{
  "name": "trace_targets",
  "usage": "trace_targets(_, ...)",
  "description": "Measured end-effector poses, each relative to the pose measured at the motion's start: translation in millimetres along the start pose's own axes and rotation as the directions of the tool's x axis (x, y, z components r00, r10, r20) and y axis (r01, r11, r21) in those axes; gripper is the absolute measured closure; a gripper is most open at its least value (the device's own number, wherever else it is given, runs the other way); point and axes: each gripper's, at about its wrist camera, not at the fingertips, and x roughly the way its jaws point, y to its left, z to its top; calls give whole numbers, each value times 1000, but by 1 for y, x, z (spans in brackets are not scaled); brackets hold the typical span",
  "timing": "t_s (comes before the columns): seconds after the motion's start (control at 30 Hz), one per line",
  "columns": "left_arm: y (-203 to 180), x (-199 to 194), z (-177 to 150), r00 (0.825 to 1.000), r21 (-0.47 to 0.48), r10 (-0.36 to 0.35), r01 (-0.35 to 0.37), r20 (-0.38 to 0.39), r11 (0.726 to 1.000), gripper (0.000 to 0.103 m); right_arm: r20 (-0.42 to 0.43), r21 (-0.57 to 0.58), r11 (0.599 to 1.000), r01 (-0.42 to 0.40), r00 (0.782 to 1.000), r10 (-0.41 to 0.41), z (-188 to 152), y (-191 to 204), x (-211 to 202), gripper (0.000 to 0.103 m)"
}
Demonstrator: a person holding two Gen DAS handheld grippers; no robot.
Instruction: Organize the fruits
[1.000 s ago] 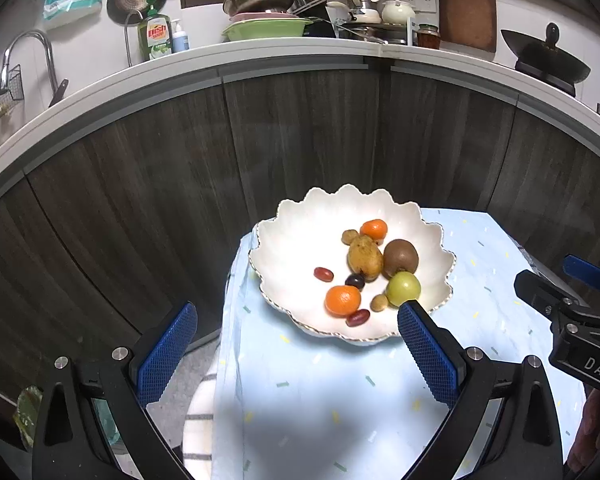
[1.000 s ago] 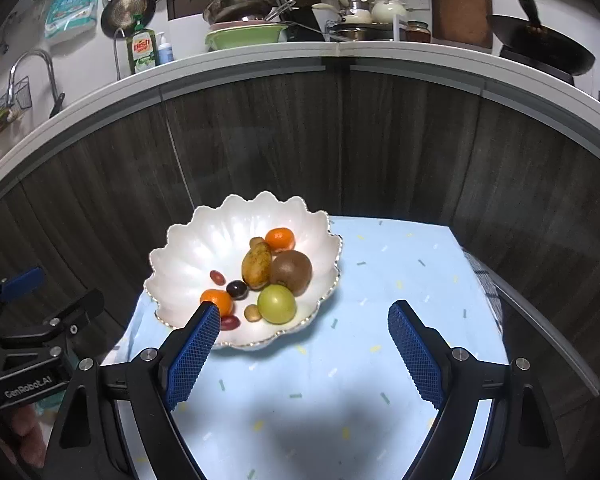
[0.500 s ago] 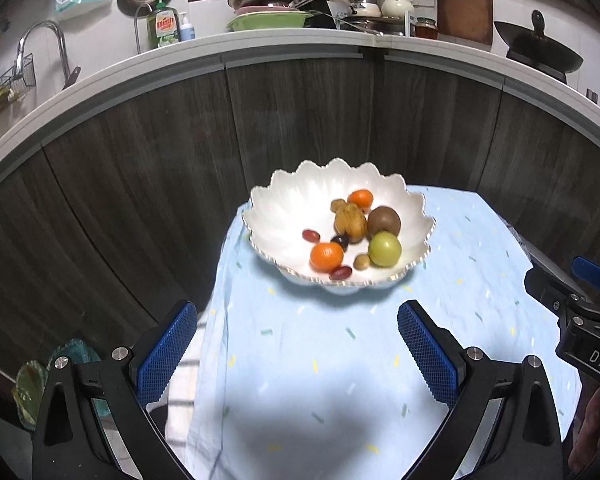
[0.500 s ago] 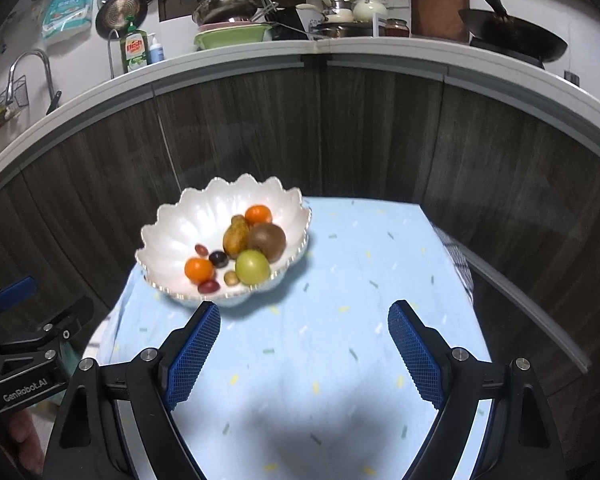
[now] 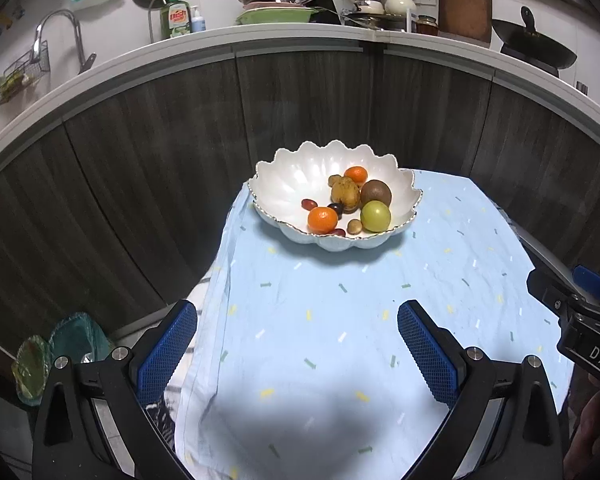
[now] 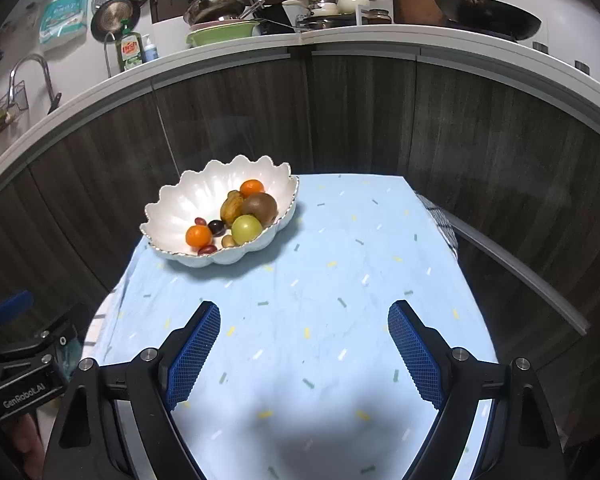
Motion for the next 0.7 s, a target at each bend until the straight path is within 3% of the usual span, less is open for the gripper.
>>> trace_targets(0.43,0,-23,-25,1000,-13,2,-2,-3,1000,1,21,15,1000,13,1000,-13,-15,-4,-27,16)
trace_targets(0.7,2,-39,-29,999,-18,10,-9,37,1000,1,11,31,999,11,1000,-11,-27,-7,-39,16)
